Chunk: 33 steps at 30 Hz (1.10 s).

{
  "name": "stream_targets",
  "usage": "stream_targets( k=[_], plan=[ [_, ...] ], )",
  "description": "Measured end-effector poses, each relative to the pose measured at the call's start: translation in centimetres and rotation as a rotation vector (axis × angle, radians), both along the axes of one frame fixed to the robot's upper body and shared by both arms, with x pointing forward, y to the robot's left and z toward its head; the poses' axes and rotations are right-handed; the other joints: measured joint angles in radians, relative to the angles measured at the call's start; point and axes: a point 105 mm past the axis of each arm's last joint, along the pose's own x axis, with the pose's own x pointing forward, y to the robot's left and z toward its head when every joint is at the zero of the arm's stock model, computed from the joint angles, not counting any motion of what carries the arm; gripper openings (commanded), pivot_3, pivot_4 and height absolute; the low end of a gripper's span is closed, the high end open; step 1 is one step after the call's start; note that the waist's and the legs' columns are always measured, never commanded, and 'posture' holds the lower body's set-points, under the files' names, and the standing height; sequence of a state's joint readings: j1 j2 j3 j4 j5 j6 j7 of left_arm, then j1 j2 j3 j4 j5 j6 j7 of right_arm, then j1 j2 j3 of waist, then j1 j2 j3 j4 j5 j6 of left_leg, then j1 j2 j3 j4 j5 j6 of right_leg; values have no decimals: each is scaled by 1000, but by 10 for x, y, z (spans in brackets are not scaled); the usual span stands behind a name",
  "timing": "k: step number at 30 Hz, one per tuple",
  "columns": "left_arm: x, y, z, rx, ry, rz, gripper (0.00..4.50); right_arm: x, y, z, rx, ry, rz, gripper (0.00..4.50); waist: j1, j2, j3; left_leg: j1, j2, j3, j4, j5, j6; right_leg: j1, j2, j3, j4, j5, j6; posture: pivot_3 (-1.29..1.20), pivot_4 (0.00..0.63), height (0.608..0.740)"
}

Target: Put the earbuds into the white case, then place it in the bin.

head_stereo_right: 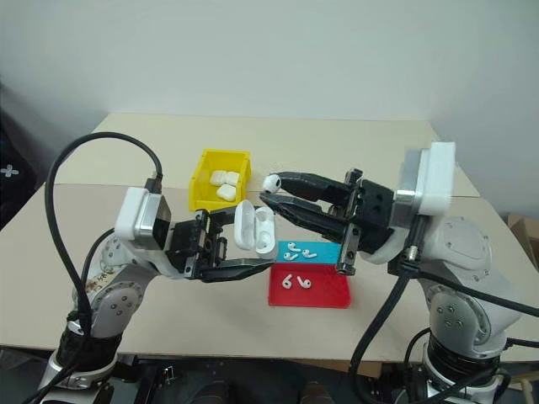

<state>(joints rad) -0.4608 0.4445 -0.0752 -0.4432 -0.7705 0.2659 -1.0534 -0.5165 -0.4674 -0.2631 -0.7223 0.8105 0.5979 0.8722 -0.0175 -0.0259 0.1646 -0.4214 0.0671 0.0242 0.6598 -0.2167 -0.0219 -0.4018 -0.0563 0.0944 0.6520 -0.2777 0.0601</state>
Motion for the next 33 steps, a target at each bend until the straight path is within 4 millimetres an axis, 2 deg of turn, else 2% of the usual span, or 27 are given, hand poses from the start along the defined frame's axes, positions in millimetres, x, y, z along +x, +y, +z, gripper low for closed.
stream_targets(
  k=[5,33],
  plan=[
    [-1,0,-1,7,-3,-5,2766,1,6,-8,-25,17,29,674,0,0,0,0,0,0,0,0,0,0,0,0,0,0,0,0,150,740],
    [-1,0,-6,43,-18,0,2766,2,10,-17,-64,0,40,674,2,0,0,0,0,0,0,0,0,0,0,0,-1,0,0,0,150,740]
  ],
)
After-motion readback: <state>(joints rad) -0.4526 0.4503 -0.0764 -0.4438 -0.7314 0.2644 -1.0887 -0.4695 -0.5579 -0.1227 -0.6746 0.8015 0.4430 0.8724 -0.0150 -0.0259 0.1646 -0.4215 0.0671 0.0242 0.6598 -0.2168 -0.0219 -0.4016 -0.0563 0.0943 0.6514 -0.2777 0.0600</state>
